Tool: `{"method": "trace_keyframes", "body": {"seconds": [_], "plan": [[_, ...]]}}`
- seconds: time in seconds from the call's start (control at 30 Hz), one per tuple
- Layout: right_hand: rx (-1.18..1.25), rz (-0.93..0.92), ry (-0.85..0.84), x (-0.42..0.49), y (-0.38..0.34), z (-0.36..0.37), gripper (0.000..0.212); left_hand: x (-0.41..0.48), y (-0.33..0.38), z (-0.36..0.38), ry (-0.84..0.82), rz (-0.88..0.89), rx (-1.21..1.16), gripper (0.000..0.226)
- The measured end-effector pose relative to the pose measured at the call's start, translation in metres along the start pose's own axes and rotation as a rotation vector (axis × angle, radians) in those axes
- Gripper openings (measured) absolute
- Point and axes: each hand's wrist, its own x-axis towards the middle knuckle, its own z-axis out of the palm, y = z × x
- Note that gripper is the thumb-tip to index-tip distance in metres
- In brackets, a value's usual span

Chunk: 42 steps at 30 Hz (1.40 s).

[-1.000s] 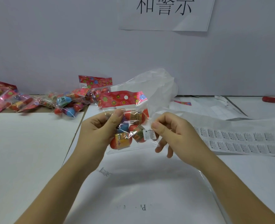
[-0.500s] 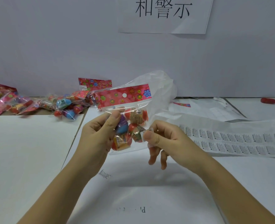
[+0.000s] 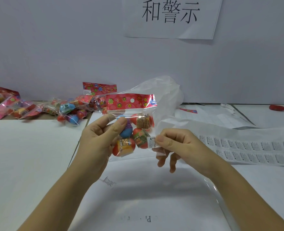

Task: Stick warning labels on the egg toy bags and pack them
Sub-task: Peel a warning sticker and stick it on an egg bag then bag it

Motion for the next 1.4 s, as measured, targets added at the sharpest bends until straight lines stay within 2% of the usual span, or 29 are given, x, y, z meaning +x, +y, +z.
{"method": "trace_keyframes", "body": {"seconds": [0.13,0.23,0.3,0.37,0.43,0.53,0.6,0.77,0.83,0.9,0.97,1.03,1.07,1.1,1.2,1.27,1.33,1.4], "plan": [[-0.025,0.009,0.009,0.000,0.001,-0.004,0.026,-0.001,-0.001,0.000,-0.012,0.026,0.020,0.046],[-0.019,0.029,0.121,0.003,0.005,-0.004,0.024,-0.004,-0.003,0.002,-0.043,0.055,0.091,0.045],[0.042,0.039,0.183,0.005,0.008,-0.004,0.040,-0.007,-0.007,0.006,-0.058,0.043,0.135,0.040],[0.111,0.032,0.169,0.006,0.011,0.000,0.053,-0.009,-0.012,0.010,-0.094,0.035,0.154,0.031],[0.154,0.003,0.200,0.005,0.013,0.005,0.042,-0.011,-0.012,0.016,-0.121,0.028,0.141,0.029],[0.132,-0.011,0.268,0.007,0.013,0.009,0.042,-0.010,-0.012,0.017,-0.030,0.012,0.118,0.027],[0.131,0.009,0.286,0.007,0.013,0.007,0.034,-0.007,-0.015,0.017,0.030,0.011,0.121,0.025],[0.195,0.041,0.315,0.007,0.012,0.007,0.026,-0.008,-0.018,0.017,0.095,-0.044,0.067,0.031],[0.313,0.027,0.448,0.009,0.013,0.005,0.026,-0.008,-0.016,0.014,0.108,0.018,0.037,0.035],[0.381,0.019,0.614,0.009,0.011,0.000,0.020,-0.008,-0.016,0.010,0.129,0.183,0.149,0.041],[0.343,-0.047,0.633,0.008,0.008,0.000,0.019,-0.010,-0.019,0.010,0.004,0.251,0.198,0.044],[0.236,-0.142,0.512,0.006,0.007,0.008,0.034,-0.015,-0.024,0.015,-0.257,0.161,0.140,0.045],[0.139,-0.182,0.439,0.003,0.007,0.013,0.039,-0.016,-0.027,0.017,-0.351,0.114,0.119,0.046],[0.013,-0.220,0.369,0.001,0.007,0.017,0.042,-0.016,-0.028,0.018,-0.377,0.074,0.105,0.047],[-0.348,-0.322,0.261,-0.006,0.011,0.024,0.046,-0.011,-0.027,0.015,-0.201,-0.028,-0.016,0.054],[-0.451,-0.353,0.315,-0.006,0.013,0.026,0.049,-0.006,-0.026,0.011,-0.123,-0.092,-0.086,0.048],[-0.378,-0.283,0.445,-0.004,0.014,0.028,0.053,-0.003,-0.026,0.008,-0.118,-0.159,-0.135,0.044],[-0.144,-0.147,0.473,0.000,0.014,0.030,0.067,-0.002,-0.027,0.008,-0.139,-0.187,-0.151,0.043]]}}
